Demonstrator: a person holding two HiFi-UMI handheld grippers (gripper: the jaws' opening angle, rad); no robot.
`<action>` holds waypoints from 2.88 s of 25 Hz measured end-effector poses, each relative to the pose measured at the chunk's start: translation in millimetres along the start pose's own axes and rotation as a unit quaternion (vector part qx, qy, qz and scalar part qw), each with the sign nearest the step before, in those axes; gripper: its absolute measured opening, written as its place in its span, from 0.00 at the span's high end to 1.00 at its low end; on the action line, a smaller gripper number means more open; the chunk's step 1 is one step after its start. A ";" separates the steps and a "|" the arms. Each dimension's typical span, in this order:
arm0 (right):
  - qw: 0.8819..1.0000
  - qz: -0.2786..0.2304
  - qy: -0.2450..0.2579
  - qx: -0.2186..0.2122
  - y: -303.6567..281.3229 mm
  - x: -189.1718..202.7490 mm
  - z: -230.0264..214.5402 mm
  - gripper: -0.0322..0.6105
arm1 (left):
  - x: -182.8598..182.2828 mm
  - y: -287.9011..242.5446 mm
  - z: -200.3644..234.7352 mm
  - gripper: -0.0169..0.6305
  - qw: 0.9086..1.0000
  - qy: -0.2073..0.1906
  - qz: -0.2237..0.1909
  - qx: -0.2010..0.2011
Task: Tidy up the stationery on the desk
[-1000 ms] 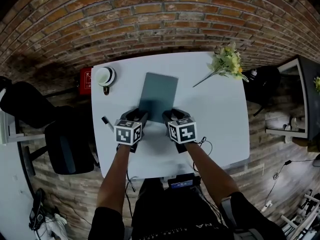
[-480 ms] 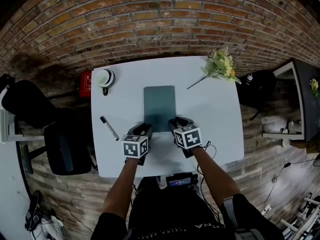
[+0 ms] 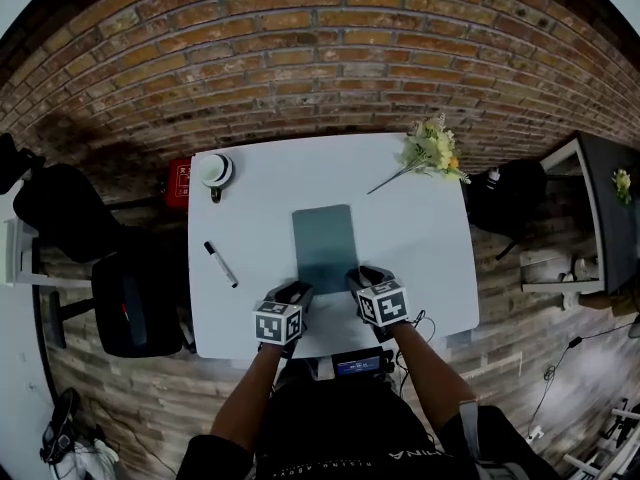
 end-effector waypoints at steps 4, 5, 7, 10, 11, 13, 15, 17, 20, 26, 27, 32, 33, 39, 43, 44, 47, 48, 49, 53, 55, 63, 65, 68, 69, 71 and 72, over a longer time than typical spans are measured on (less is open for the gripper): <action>1.000 -0.015 -0.005 -0.002 19.3 9.5 -4.4 0.70 | 8.8 9.1 -2.0 0.75 1.000 -0.002 -0.002 0.006; 1.000 -0.020 -0.006 -0.003 24.3 9.7 -5.9 0.70 | 9.6 11.7 -1.9 0.75 1.000 -0.002 -0.007 0.005; 0.999 -0.031 -0.010 -0.004 33.7 8.5 -8.9 0.70 | 9.5 17.2 -2.5 0.75 1.000 -0.005 -0.017 0.004; 0.999 -0.042 -0.009 -0.007 43.3 4.6 -12.4 0.71 | 6.9 23.9 -4.6 0.75 1.000 -0.018 -0.022 0.006; 0.999 -0.044 -0.005 -0.007 45.4 3.5 -13.5 0.71 | 6.3 25.3 -5.6 0.75 0.999 -0.022 -0.022 0.008; 0.999 -0.046 0.000 -0.006 48.1 1.5 -16.1 0.72 | 5.1 27.2 -7.1 0.75 0.999 -0.027 -0.023 0.009; 0.999 -0.050 -0.001 -0.006 50.1 -0.8 -18.5 0.73 | 3.5 28.2 -8.6 0.75 0.999 -0.029 -0.026 0.009; 0.999 -0.052 0.000 -0.006 51.5 -1.7 -19.9 0.73 | 3.0 28.8 -10.7 0.75 0.999 -0.033 -0.026 0.007; 0.999 -0.050 0.001 -0.007 51.3 -1.0 -20.8 0.73 | 2.2 29.1 -13.0 0.75 0.999 -0.038 -0.027 0.006; 0.999 -0.045 -0.006 -0.018 42.7 -0.9 -18.3 0.73 | -1.3 27.3 -11.9 0.75 0.998 -0.046 -0.029 0.000; 0.999 -0.044 -0.006 -0.020 40.8 -1.5 -17.1 0.73 | -2.3 27.1 -11.4 0.75 0.998 -0.048 -0.030 -0.001; 0.999 -0.038 -0.006 -0.030 29.5 -8.6 -14.4 0.73 | -13.7 23.2 -7.6 0.73 0.998 -0.056 -0.032 -0.010; 0.999 -0.037 -0.006 -0.032 26.3 -11.3 -13.7 0.72 | -16.8 21.8 -6.1 0.72 0.998 -0.057 -0.031 -0.011; 0.999 -0.027 -0.012 -0.038 3.1 -27.5 -13.6 0.67 | -33.3 6.8 4.0 0.67 0.998 -0.063 -0.022 -0.016; 0.999 -0.023 -0.028 -0.032 -9.5 -34.7 -18.4 0.65 | -41.4 -4.5 7.0 0.66 0.997 -0.067 -0.015 -0.024; 0.999 -0.022 -0.032 -0.031 -12.2 -36.1 -19.4 0.65 | -43.1 -7.3 7.6 0.66 0.997 -0.066 -0.014 -0.026; 0.999 -0.017 -0.038 -0.027 -19.4 -36.7 -20.3 0.63 | -44.5 -15.6 9.4 0.65 0.998 -0.063 -0.009 -0.029; 0.999 -0.015 -0.039 -0.024 -21.2 -35.3 -20.0 0.63 | -43.7 -17.8 9.6 0.65 0.998 -0.062 -0.007 -0.029; 0.999 -0.015 -0.041 -0.022 -22.3 -33.3 -19.6 0.63 | -42.4 -19.6 9.3 0.65 0.998 -0.061 -0.006 -0.029; 0.999 -0.021 -0.045 -0.017 -23.5 -29.5 -16.9 0.64 | -39.2 -22.8 8.1 0.65 0.998 -0.057 -0.011 -0.035; 0.999 -0.024 -0.042 -0.012 -24.3 -28.9 -15.0 0.64 | -38.8 -22.9 7.7 0.65 0.998 -0.055 -0.014 -0.039; 0.997 -0.034 -0.067 -0.013 -24.9 -25.9 -14.1 0.71 | -37.6 -22.0 5.4 0.66 0.997 -0.050 -0.022 -0.050; 0.997 -0.033 -0.074 -0.017 -23.9 -26.5 -15.9 0.73 | -38.0 -21.3 4.6 0.67 0.997 -0.049 -0.022 -0.052; 0.996 -0.030 -0.079 -0.020 -20.6 -24.7 -17.5 0.75 | -35.1 -20.3 2.3 0.70 0.998 -0.038 -0.023 -0.048; 0.996 -0.029 -0.080 -0.021 -18.9 -23.1 -18.0 0.76 | -33.3 -20.1 1.2 0.71 0.998 -0.033 -0.024 -0.045; 0.996 -0.029 -0.083 -0.022 -15.0 -19.5 -19.4 0.76 | -29.9 -20.2 -1.6 0.71 0.998 -0.025 -0.025 -0.042; 0.996 -0.030 -0.085 -0.023 -12.7 -18.0 -20.1 0.77 | -28.6 -20.5 -3.1 0.72 0.999 -0.022 -0.026 -0.041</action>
Point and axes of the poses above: the fingertips, and each gripper's own axes: y backward along the fingers, z to its left, x out of its underside, the point moved 9 cm from there along y, backward along the fingers, and after that the axes turned 2 degrees about z, right-handed, at the moved point
